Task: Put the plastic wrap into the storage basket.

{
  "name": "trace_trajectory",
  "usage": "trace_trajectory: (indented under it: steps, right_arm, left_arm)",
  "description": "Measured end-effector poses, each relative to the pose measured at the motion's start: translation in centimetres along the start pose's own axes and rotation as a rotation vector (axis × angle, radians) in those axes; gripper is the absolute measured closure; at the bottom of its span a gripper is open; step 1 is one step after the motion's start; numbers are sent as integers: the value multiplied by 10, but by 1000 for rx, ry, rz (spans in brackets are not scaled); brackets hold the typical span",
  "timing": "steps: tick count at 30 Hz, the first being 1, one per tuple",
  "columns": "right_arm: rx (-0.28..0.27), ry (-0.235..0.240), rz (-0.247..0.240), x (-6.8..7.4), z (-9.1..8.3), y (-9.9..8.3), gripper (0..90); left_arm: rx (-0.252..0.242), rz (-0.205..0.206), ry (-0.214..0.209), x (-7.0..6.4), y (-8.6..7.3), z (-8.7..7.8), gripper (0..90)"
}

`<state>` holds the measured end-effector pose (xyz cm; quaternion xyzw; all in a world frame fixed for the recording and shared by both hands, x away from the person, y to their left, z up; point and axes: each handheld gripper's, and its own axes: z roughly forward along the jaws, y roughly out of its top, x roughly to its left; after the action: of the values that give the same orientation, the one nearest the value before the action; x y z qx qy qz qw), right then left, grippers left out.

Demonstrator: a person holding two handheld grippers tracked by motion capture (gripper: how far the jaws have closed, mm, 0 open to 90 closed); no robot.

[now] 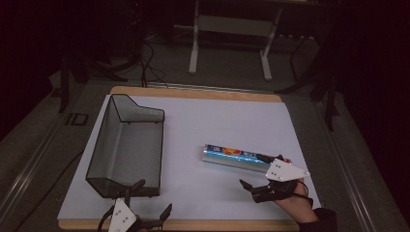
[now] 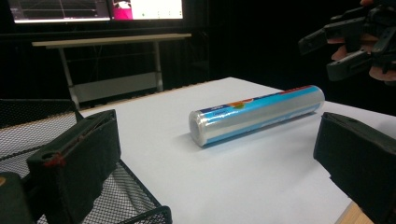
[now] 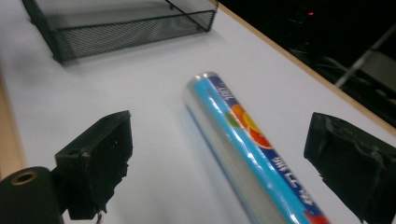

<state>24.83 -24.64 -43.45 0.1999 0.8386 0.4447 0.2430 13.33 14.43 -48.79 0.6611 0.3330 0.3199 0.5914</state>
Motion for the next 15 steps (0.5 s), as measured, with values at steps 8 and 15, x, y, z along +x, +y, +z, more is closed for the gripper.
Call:
trace_trajectory:
  steps: [8,15]
  right_arm:
    - [72,14,-51,-12,12,2,83]
    - [208,67,-59,-29,27,3,83]
  left_arm:
    - [1,3,0,0,0,0,11]
    - [7,4,-2,0,0,1,11]
